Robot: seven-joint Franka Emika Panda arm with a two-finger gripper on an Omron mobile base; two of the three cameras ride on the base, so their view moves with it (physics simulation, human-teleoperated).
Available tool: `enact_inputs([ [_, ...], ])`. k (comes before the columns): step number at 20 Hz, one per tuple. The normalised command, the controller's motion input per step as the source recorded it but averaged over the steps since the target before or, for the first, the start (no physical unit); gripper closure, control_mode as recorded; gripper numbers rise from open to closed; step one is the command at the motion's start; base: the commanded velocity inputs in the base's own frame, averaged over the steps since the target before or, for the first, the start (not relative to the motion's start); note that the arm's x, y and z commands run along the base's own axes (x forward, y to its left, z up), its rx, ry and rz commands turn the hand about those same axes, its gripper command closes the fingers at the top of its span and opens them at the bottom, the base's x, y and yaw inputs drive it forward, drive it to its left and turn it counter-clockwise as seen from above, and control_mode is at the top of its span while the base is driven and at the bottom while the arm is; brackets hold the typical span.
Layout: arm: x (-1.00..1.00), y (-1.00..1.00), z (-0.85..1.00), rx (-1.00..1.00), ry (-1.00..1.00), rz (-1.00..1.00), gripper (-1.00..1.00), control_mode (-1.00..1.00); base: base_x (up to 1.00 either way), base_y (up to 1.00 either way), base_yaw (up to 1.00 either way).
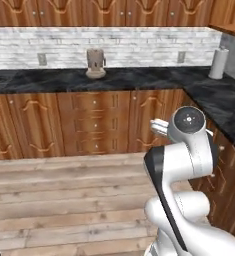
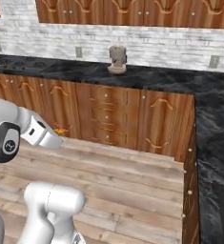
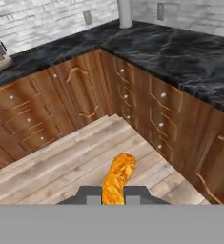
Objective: Transport the shrimp from the fridge to the microwave and turn on the microwave.
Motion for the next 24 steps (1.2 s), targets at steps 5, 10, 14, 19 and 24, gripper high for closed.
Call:
enact_inputs([
  [5,0.00,0.00,0.00,0.00,0.00,0.00,1.00,1.00,1.00,0.00,0.53],
  [10,0.00,0.00,0.00,0.00,0.00,0.00,1.00,1.00,1.00,0.00,0.55],
  [14,0.00,0.00,0.00,0.00,0.00,0.00,1.00,1.00,1.00,0.00,0.54],
  [19,0.00,0.00,0.00,0.00,0.00,0.00,1.00,1.00,1.00,0.00,0.52],
  [24,0.00,0.00,0.00,0.00,0.00,0.00,1.00,1.00,1.00,0.00,0.51],
])
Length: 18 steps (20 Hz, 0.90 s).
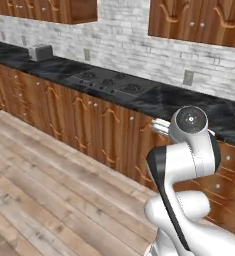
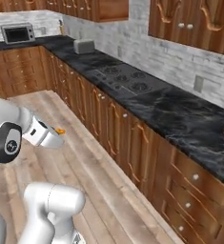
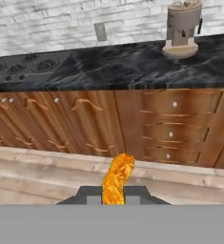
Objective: Transport the shrimp from the fridge to the microwave and turn on the microwave.
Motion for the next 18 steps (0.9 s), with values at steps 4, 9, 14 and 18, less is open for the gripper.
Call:
enact_inputs([
  [4,0.00,0.00,0.00,0.00,0.00,0.00,1.00,1.00,1.00,0.00,0.51],
  [9,0.00,0.00,0.00,0.00,0.00,0.00,1.00,1.00,1.00,0.00,0.49],
  [14,0.00,0.00,0.00,0.00,0.00,0.00,1.00,1.00,1.00,-0.02,0.51],
  [18,0.00,0.00,0.00,0.00,0.00,0.00,1.00,1.00,1.00,-0.16,0.47],
])
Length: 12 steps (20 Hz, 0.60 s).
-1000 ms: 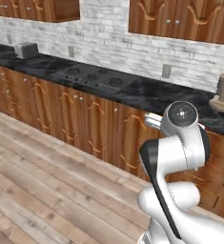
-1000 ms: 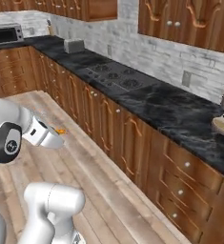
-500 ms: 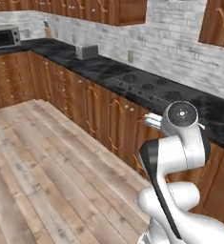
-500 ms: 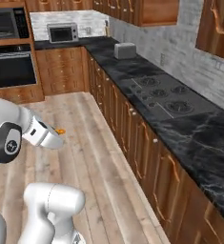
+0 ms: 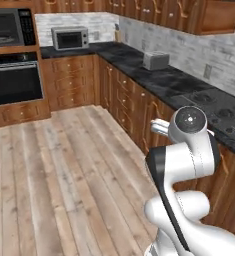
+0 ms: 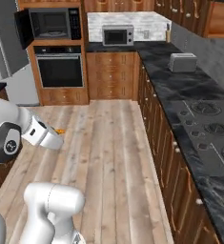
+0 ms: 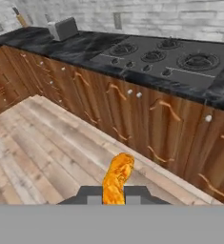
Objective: Transport the shrimp from the fridge to the microwave and turn on the microwave.
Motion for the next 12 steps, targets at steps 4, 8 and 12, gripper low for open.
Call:
enact_inputs([
  [4,0.00,0.00,0.00,0.00,0.00,0.00,1.00,1.00,1.00,-0.36,0.47],
  [8,0.00,0.00,0.00,0.00,0.00,0.00,1.00,1.00,1.00,-0.64,0.42],
  [12,0.00,0.00,0.00,0.00,0.00,0.00,1.00,1.00,1.00,-0.74,0.43],
])
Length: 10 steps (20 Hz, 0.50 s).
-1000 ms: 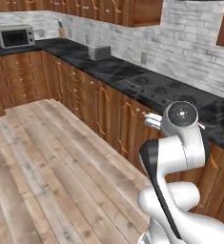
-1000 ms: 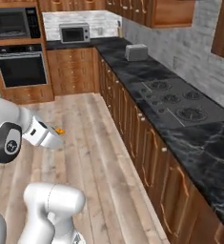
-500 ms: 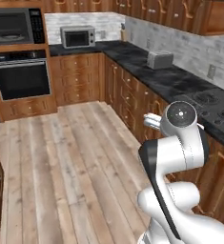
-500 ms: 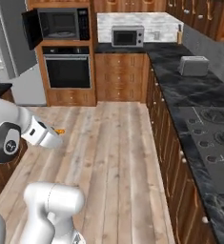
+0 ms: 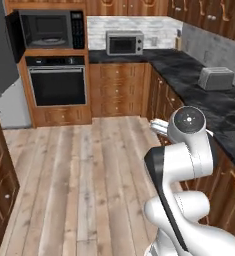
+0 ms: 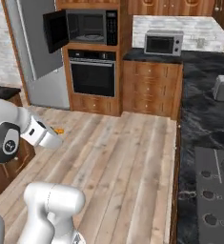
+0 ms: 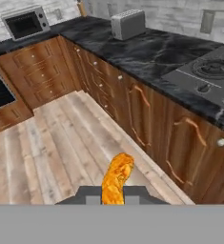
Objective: Transport the shrimp from the fridge to the microwave and turn on the microwave.
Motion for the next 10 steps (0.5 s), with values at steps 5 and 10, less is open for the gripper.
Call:
enact_inputs([
  [5,0.00,0.00,0.00,0.00,0.00,0.00,1.00,1.00,1.00,-0.72,0.45],
  [10,0.00,0.00,0.00,0.00,0.00,0.00,1.00,1.00,1.00,-0.60,0.46],
])
